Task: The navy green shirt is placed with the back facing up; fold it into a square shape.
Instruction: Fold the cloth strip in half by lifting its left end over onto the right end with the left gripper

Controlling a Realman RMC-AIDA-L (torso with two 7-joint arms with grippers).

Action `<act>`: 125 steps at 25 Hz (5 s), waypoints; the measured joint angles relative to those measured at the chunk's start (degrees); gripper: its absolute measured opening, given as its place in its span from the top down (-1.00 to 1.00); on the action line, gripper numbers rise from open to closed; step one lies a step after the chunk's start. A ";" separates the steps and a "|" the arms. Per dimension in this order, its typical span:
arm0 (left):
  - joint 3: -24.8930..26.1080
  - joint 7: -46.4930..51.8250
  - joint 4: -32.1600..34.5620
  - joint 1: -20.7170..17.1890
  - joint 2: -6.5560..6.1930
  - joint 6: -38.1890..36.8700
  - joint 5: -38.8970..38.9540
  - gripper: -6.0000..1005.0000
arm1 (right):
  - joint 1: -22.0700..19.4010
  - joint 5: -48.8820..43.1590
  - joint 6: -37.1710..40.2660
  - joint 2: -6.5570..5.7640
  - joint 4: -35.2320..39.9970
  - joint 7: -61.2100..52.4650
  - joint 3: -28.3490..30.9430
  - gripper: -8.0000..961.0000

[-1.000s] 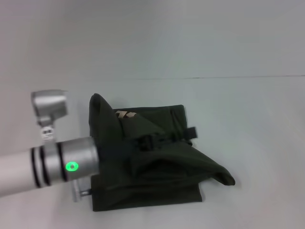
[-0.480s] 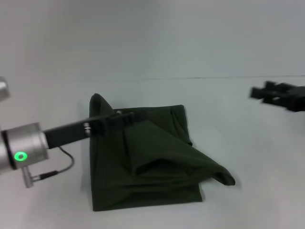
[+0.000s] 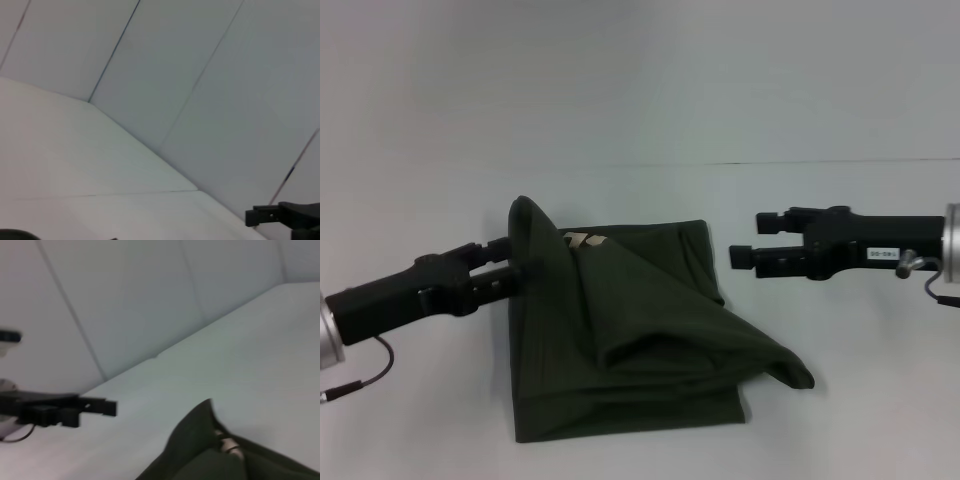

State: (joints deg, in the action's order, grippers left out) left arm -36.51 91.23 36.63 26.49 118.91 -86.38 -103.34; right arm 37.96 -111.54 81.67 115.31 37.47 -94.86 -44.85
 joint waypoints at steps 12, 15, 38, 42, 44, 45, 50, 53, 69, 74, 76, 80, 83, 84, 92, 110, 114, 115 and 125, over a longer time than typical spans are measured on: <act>0.39 -2.92 -0.78 -3.74 0.56 4.32 -0.22 -0.68 | 1.91 -1.20 -1.09 0.81 0.55 1.56 -8.96 -0.87; 0.39 -2.92 -0.84 -4.38 0.56 4.51 -0.25 -0.68 | 2.57 -3.75 -1.21 1.18 0.77 1.24 -9.10 -0.87; 3.34 -2.86 -0.82 -4.78 0.62 3.87 0.34 -0.68 | 6.69 -9.24 -8.67 4.77 1.82 0.35 -19.32 -0.87; 3.37 -2.88 -0.98 -4.65 0.63 3.92 0.34 -0.68 | 8.20 -9.22 -10.65 4.77 1.82 0.50 -21.15 -0.87; 3.38 -2.89 -1.13 -4.63 0.69 4.09 0.34 -0.68 | 8.75 -9.21 -11.77 4.81 1.79 0.74 -22.28 -0.87; 3.38 -2.89 -1.17 -4.62 0.71 4.17 0.34 -0.68 | 9.01 -9.21 -12.40 4.87 1.68 0.82 -23.14 -0.87; 3.38 -2.84 -1.21 -4.61 0.94 4.31 0.34 -0.68 | 9.55 -9.02 -14.83 5.01 1.57 0.70 -26.98 -0.87; 3.38 -2.79 -1.21 -4.60 0.95 4.32 0.34 -0.68 | 9.81 -8.32 -15.57 5.09 1.60 0.62 -29.04 -0.87; 3.38 -2.87 -1.30 -4.51 1.16 5.15 0.33 -0.68 | 10.11 -6.84 -18.74 5.28 1.21 0.39 -36.23 -0.84; 3.38 -2.83 -1.30 -4.27 1.15 5.17 0.33 -0.68 | 10.12 -6.84 -21.05 5.32 1.40 0.34 -38.78 -0.81; 3.38 -2.78 -1.30 -4.23 1.15 5.17 0.33 -0.68 | 10.15 -6.84 -21.50 5.36 1.54 0.31 -39.49 -0.80; 3.38 -2.86 -1.49 -4.22 1.18 5.23 0.33 -0.68 | 10.20 -6.84 -21.78 5.37 1.75 0.30 -40.05 -0.78; 3.38 -2.89 -1.95 -4.23 1.20 5.54 0.33 -0.68 | 10.20 -6.87 -22.12 5.36 1.77 0.29 -40.49 -0.76; 3.38 -2.89 -2.00 -4.24 1.21 5.64 0.33 -0.68 | 10.20 -6.89 -22.31 5.36 1.78 0.28 -40.73 -0.75; 3.38 -2.90 -2.00 -4.05 1.23 5.71 0.33 -0.68 | 10.38 -7.02 -22.70 5.36 1.82 0.28 -41.92 -0.71; 3.38 -2.95 -2.00 -4.05 1.48 5.76 0.81 -0.68 | 10.64 -7.37 -23.99 5.28 1.42 0.28 -42.47 -0.61; 3.38 -2.96 -2.00 -4.07 1.50 5.78 0.86 -0.68 | 10.72 -7.37 -24.02 5.28 1.38 0.28 -42.75 -0.59; 3.38 -2.97 -2.00 -4.06 1.50 5.78 0.87 -0.68 | 10.76 -7.37 -24.03 5.28 1.38 0.28 -42.80 -0.58; 3.71 -2.99 -2.00 -4.03 1.50 5.79 0.87 -0.68 | 11.01 -7.85 -27.26 5.18 1.86 -2.69 -48.72 -0.53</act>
State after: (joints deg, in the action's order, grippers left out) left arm -32.81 88.24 34.63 22.46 120.41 -80.59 -102.47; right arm 48.98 -119.40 54.42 120.48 39.33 -97.54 -93.57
